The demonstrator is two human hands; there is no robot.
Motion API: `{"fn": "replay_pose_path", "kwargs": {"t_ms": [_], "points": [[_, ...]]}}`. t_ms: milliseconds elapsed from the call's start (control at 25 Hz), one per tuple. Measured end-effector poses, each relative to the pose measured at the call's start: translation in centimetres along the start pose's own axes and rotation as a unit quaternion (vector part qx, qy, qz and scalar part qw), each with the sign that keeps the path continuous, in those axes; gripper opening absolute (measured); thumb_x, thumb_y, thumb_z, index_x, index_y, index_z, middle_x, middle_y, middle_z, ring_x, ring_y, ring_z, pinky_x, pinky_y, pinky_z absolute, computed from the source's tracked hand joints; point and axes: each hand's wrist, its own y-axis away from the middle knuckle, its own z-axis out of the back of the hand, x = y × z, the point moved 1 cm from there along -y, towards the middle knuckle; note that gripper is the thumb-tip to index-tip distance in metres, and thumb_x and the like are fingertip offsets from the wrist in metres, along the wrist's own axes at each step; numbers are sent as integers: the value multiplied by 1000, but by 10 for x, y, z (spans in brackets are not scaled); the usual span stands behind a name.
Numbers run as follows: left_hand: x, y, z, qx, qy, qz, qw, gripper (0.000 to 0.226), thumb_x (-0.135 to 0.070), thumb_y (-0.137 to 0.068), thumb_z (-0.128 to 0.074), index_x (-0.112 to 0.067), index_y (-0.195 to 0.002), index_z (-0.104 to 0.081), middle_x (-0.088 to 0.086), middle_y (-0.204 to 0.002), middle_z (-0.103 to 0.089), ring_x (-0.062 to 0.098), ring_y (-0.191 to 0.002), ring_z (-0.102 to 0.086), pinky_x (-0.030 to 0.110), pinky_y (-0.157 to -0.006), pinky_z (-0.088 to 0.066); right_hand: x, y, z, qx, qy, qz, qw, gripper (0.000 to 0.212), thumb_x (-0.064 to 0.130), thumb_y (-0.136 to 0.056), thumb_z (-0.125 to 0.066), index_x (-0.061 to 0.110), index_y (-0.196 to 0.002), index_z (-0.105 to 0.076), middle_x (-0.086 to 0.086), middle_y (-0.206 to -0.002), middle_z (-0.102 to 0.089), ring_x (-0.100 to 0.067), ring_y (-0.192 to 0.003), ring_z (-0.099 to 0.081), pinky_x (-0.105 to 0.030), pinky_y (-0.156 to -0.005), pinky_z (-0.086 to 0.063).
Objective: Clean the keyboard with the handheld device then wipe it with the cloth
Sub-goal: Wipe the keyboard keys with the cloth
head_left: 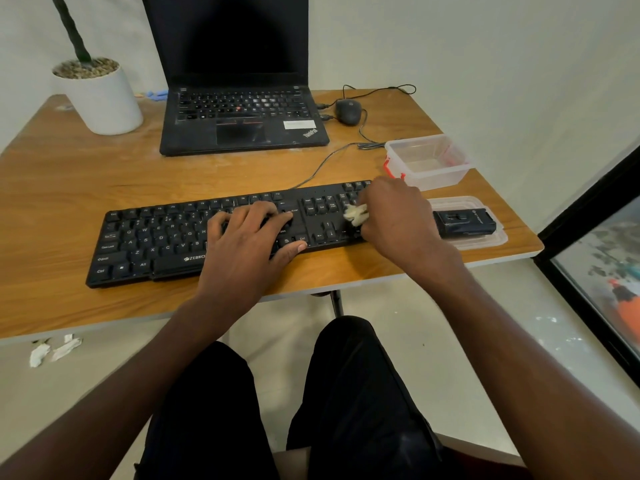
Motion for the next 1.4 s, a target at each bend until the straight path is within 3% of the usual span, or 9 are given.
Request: {"fn": "replay_pose_path", "kwargs": {"t_ms": [160,280,400,640,760,840,920,1080,1400], "points": [[0,-1,1,3,0,4,1000,64,-66,-102,-40,-25,-147,-59,-1,-140,-54,22,-132,-46,50,-113,-28,2,-1,-9,-18,-84,19,996,32,15,-87,-78,32,-114,-78,5,-114,-63,-16,-99,-57,-34,-73,-48],[0,0,1,-5,-1,2,1000,66,-68,-102,-36,-25,-146,-60,-2,-137,-56,21,-130,-47,48,-111,-28,-24,3,-4,-99,-31,-103,989,32,14,-88,-76,26,-118,-77,-4,-119,-63,-27,-105,-64,-40,-78,-53],[0,1,0,-9,2,3,1000,63,-66,-103,-39,-25,-146,-60,-3,-137,-56,21,-130,-47,48,-111,-28,-28,3,1,-40,15,-144,989,26,14,-86,-75,12,-112,-75,-13,-111,-64,-35,-98,-65,-41,-75,-52],[-2,2,-1,-16,-5,-10,1000,63,-65,-102,-39,-23,-144,-62,-6,-139,-58,18,-132,-47,47,-111,-26,17,12,7,24,35,6,999,14,19,-89,-71,13,-91,-58,-4,-95,-53,-24,-83,-55,-35,-68,-42],[-4,3,2,-18,-12,-13,1000,56,-59,-106,-43,-22,-143,-62,-4,-139,-58,19,-133,-48,48,-111,-27,27,10,-5,20,-98,33,994,19,17,-83,-72,22,-100,-77,3,-95,-70,-18,-88,-65,-31,-67,-49],[-8,5,6,-27,-28,-26,999,51,-50,-109,-37,-21,-142,-62,-3,-140,-58,19,-132,-51,47,-111,-28,22,7,-3,8,-307,-39,951,21,19,-84,-74,29,-103,-78,9,-92,-76,-10,-86,-70,-29,-71,-55],[-8,8,11,-45,-5,-22,999,47,-43,-108,-36,-22,-141,-61,-2,-140,-59,17,-132,-52,45,-113,-27,18,8,1,15,-524,-133,841,20,20,-86,-78,25,-105,-75,5,-94,-78,-12,-89,-74,-31,-76,-61],[7,19,40,-103,99,37,989,36,-43,-107,-44,-26,-133,-63,-7,-133,-64,11,-126,-53,38,-108,-24,24,8,-3,86,-677,-198,703,32,18,-85,-82,14,-116,-71,-5,-106,-78,-25,-105,-74,-40,-88,-62],[137,86,97,-11,145,181,973,74,-74,-90,-53,-35,-152,-44,-4,-151,-54,22,-137,-50,53,-115,-36,66,16,-15,93,-639,-85,758,44,15,-77,-88,21,-119,-73,7,-109,-78,-9,-104,-73,-28,-88,-58]]}}
